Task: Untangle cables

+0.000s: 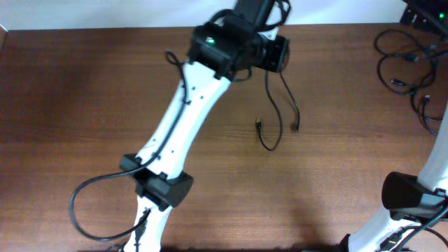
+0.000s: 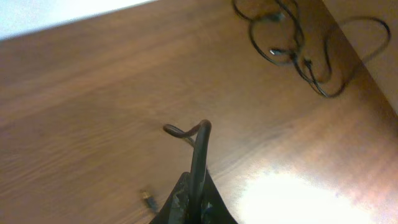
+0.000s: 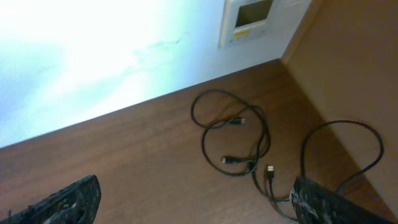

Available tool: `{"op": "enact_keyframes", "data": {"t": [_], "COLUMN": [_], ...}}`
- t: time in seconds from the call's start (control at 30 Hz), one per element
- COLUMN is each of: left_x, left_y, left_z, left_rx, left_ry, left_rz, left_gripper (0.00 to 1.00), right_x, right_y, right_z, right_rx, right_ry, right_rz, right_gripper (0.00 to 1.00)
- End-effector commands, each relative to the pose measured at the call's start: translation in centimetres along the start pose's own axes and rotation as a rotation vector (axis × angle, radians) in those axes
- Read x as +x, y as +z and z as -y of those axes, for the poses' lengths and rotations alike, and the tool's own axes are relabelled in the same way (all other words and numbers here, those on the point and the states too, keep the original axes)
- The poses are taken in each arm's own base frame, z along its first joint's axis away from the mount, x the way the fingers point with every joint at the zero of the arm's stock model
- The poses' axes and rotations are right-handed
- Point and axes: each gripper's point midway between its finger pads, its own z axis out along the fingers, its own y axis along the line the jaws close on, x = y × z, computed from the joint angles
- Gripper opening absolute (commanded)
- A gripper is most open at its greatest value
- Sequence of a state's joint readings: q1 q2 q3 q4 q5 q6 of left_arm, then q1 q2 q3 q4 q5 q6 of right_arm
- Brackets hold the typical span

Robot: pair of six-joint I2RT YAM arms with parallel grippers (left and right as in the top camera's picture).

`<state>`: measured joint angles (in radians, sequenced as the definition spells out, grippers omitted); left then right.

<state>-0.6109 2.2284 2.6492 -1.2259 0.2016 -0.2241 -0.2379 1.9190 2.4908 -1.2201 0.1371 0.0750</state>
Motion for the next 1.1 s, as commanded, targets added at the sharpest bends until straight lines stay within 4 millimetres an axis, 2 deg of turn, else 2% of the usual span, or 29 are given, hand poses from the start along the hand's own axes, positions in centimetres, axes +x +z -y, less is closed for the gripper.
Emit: {"op": "enact_keyframes", "data": {"t": [0.0,0.13,0.2,0.27,0.37,0.4,0.43,0.5,0.6,0.63,0.7,0.77,0.83,0.87,0.9,0.93,0.97,1.07], "left_x": [1.8,4.8,6.1,6.2,5.6,5.8,5.9,6.0,5.1,3.9,1.0,-1.7,-3.4,-4.1,-4.2,-3.9,-3.2,-0.4], "left_y": [4.2,9.7,11.7,12.1,12.1,12.2,12.2,12.3,11.8,10.7,7.5,3.5,-0.4,-3.1,-4.6,-4.5,-3.2,3.3], "left_z": [3.1,5.6,5.9,5.8,7.5,8.3,8.7,8.7,6.9,5.5,2.6,-1.3,-4.5,-6.9,-8.7,-8.7,-7.4,0.0], "left_rx": [0.094,0.15,0.151,0.152,0.21,0.22,0.221,0.215,0.183,0.165,0.102,-0.02,-0.129,-0.224,-0.323,-0.323,-0.253,0.031], "left_ry": [0.047,0.077,0.082,0.082,0.09,0.103,0.109,0.111,0.09,0.072,0.043,0.011,-0.019,-0.042,-0.053,-0.054,-0.048,0.005], "left_rz": [-0.062,-0.141,-0.176,-0.174,-0.147,-0.144,-0.145,-0.144,-0.131,-0.107,-0.036,0.046,0.112,0.152,0.165,0.154,0.117,-0.007], "left_gripper": [0.0,0.0,0.0,0.0,0.0,0.11,0.99,0.99,0.99,0.99,0.99,0.99,0.99,0.99,0.99,0.99,0.99,0.99], "right_x": [-1.5,-1.3,-1.5,-1.6,-1.7,-1.6,-1.5,-1.5,-1.4,-1.3,-1.2,-1.0,-0.7,-0.5,-0.2,-0.1,0.1,0.1], "right_y": [-2.9,-2.9,-3.4,-4.0,-4.3,-4.3,-4.3,-4.3,-4.3,-4.2,-4.2,-3.9,-3.5,-3.1,-2.5,-2.3,-2.1,-2.1], "right_z": [1.4,2.9,4.2,5.0,5.2,5.1,5.1,5.1,5.1,5.1,5.1,4.5,4.2,4.2,4.1,4.1,4.1,4.1], "right_rx": [0.018,0.045,0.066,0.08,0.08,0.076,0.077,0.076,0.077,0.077,0.076,0.044,0.025,0.026,0.026,0.025,0.026,0.026], "right_ry": [0.02,0.038,0.055,0.067,0.07,0.069,0.069,0.069,0.068,0.068,0.068,0.066,0.065,0.064,0.063,0.062,0.062,0.062], "right_rz": [0.068,0.06,0.07,0.082,0.087,0.083,0.08,0.076,0.073,0.072,0.065,0.055,0.043,0.033,0.018,0.012,0.005,0.007], "right_gripper": [0.97,0.98,0.98,0.98,0.98,0.98,0.98,0.98,0.97,0.97,0.97,0.97,0.96,0.96,0.96,0.96,0.96,0.96]}}
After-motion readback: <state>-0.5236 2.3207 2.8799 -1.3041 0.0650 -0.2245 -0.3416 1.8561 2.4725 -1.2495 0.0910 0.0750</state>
